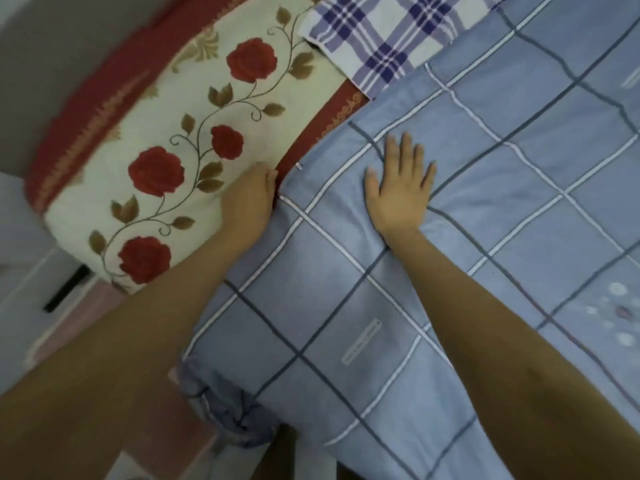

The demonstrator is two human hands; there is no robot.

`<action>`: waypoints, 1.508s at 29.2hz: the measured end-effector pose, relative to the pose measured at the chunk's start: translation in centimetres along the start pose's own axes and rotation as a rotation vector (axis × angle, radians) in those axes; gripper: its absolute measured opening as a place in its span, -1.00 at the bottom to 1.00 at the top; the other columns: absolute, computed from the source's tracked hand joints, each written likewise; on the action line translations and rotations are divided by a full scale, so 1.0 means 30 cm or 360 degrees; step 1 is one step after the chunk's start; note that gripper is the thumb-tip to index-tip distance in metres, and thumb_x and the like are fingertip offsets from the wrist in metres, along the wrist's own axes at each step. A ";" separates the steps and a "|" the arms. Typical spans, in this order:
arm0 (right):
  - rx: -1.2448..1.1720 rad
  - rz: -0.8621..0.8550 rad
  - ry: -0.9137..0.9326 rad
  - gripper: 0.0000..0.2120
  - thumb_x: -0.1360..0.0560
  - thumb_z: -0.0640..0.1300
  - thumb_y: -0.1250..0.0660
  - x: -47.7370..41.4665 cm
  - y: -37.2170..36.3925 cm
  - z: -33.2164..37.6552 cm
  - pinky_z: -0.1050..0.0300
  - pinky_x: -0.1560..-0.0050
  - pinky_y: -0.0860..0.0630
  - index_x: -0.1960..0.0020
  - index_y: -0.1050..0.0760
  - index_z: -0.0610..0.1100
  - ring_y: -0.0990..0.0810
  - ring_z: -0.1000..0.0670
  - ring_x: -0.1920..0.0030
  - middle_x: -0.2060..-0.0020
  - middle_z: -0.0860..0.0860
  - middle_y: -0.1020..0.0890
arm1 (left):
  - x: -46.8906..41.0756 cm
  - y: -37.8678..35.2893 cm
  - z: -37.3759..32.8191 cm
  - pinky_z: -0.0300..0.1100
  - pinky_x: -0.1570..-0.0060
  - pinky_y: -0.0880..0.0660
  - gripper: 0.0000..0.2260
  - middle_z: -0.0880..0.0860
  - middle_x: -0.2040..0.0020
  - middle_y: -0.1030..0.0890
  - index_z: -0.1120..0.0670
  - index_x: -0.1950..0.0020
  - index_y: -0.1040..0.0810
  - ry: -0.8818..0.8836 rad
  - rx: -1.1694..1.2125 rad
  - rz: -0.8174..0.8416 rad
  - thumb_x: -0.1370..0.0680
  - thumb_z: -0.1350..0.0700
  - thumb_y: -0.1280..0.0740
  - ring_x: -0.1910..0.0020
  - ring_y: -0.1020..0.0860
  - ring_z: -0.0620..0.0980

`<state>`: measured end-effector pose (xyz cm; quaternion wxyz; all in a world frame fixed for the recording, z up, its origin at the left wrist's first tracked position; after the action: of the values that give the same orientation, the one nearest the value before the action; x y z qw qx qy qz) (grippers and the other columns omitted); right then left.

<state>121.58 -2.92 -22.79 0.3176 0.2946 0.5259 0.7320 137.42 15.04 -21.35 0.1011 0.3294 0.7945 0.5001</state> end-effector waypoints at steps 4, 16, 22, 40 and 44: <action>0.0057 0.0258 0.0283 -0.45 -0.58 0.20 0.15 0.325 -0.100 0.212 -0.30 -0.38 0.36 -0.54 0.03 0.11 0.10 -0.15 -0.53 -0.55 0.03 0.00 | 0.106 0.022 0.031 -0.14 0.24 -0.28 -0.75 0.06 0.22 -0.46 0.13 0.13 -0.39 0.0046 0.0316 0.0017 -0.66 0.05 -0.07 0.23 -0.42 -0.01; -0.0660 0.0354 0.0078 -0.53 -0.56 -0.07 -0.12 0.912 -0.057 0.253 -0.07 -0.50 -0.06 -0.45 -0.28 -0.13 -0.16 -0.02 -0.47 -0.45 -0.03 -0.31 | 0.362 0.047 0.129 -0.03 0.28 -0.41 -0.74 0.16 0.22 -0.52 0.23 -0.17 -0.37 0.0015 0.0046 0.0224 -0.65 0.05 -0.12 0.24 -0.52 0.16; -0.0666 0.0420 0.0052 -0.51 -0.54 -0.08 -0.16 1.054 -0.028 0.145 -0.01 -0.44 -0.23 -0.46 -0.25 -0.09 -0.28 0.04 -0.40 -0.41 -0.02 -0.36 | 0.370 0.090 0.130 -0.07 0.19 -0.42 -0.73 0.15 -0.01 -0.58 0.12 -0.31 -0.36 -0.0115 0.0121 0.0097 -0.64 0.08 -0.15 0.11 -0.54 0.13; -0.0704 0.0354 0.0444 -0.56 -0.51 -0.35 -0.07 0.339 0.035 0.284 0.14 -0.32 -0.33 -0.38 -0.34 -0.24 -0.38 -0.08 -0.32 -0.35 -0.16 -0.36 | 0.361 0.083 0.114 -0.06 0.19 -0.48 -0.83 0.08 -0.13 -0.46 0.13 -0.15 -0.43 -0.0097 0.0242 0.0042 -0.59 0.11 -0.23 0.14 -0.50 0.02; -0.0189 0.0513 0.0688 -0.59 -0.56 -0.25 -0.06 0.119 0.026 0.390 -0.05 -0.16 -0.42 -0.40 -0.30 -0.15 -0.37 -0.15 -0.30 -0.40 -0.09 -0.28 | 0.365 0.066 0.116 -0.10 0.08 -0.51 -0.80 0.07 -0.21 -0.43 0.12 -0.19 -0.47 -0.0138 0.0310 0.0095 -0.58 0.16 -0.26 0.01 -0.53 0.01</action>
<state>128.19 6.46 -18.50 0.0941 0.1921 0.4838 0.8486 131.62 24.96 -19.47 0.0881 0.3825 0.8240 0.4087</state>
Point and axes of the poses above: each hand's wrist, its own x-axis away from the middle knuckle, its own y-axis out of the back of the hand, z = x × y, the point moved 8 cm from there along -x, towards the middle knuckle
